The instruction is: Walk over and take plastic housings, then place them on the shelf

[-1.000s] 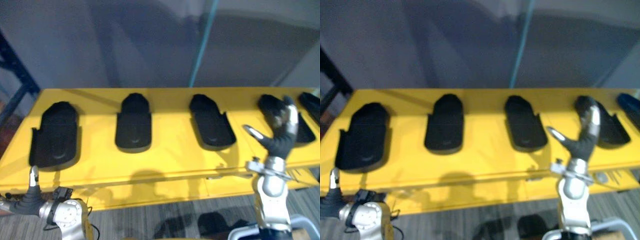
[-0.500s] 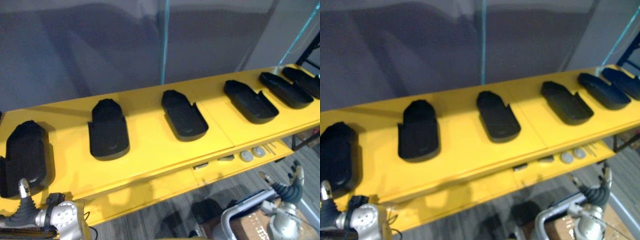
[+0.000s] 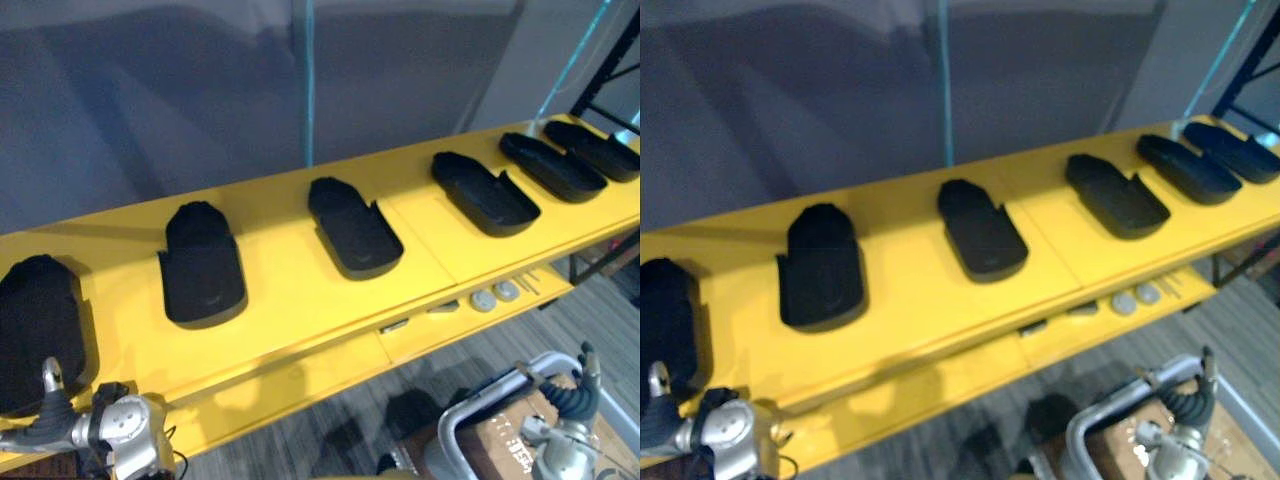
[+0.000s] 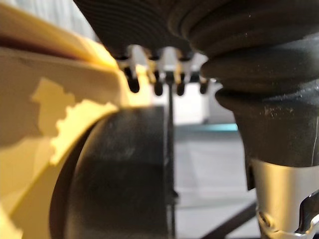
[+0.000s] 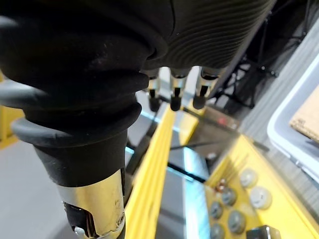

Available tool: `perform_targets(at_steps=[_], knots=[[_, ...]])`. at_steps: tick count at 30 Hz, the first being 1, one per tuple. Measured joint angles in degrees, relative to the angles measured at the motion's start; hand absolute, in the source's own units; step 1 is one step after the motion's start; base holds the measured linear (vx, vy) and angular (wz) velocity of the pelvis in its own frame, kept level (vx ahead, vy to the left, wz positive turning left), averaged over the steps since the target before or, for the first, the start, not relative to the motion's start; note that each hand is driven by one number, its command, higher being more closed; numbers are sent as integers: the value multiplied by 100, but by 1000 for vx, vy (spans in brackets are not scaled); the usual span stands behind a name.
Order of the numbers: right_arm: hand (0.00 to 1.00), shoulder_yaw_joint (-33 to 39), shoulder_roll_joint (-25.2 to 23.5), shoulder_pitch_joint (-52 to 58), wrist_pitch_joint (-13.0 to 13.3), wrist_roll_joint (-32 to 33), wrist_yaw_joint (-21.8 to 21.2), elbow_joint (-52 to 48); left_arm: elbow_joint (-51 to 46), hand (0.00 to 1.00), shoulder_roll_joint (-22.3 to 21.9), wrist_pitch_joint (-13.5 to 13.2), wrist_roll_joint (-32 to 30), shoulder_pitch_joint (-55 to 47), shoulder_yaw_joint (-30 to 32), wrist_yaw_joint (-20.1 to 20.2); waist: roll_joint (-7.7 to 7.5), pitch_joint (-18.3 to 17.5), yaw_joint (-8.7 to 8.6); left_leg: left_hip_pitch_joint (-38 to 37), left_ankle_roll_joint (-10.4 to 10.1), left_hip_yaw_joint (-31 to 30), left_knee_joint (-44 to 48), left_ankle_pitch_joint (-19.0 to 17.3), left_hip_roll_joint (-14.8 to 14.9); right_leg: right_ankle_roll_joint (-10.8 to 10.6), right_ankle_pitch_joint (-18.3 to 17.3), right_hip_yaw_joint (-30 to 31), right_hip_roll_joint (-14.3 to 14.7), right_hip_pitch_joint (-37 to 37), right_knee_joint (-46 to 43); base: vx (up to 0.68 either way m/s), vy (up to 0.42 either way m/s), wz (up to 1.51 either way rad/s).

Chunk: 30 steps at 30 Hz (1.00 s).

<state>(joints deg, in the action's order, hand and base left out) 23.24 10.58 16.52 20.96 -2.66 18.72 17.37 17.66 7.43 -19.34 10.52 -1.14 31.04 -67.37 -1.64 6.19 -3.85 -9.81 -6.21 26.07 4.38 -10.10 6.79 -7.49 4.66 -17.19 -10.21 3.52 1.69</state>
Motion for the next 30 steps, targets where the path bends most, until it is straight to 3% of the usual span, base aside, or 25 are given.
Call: perform_targets(at_steps=[17,30], knots=[[0,-30,80,48,3,5,-74,119,527,0,610,76,299,466,84,-121,-117,114,-14,85,-25,115,30,14,55,41,-5,91,89,-145,-21,-29,-35,-3],[0,-48,121,108,7,8,-148,111,954,0,1168,337,547,771,434,14,-55,378,-18,131,-45,135,160,-7,147,132,-70,149,137,-244,-206,-43,-35,-1]])
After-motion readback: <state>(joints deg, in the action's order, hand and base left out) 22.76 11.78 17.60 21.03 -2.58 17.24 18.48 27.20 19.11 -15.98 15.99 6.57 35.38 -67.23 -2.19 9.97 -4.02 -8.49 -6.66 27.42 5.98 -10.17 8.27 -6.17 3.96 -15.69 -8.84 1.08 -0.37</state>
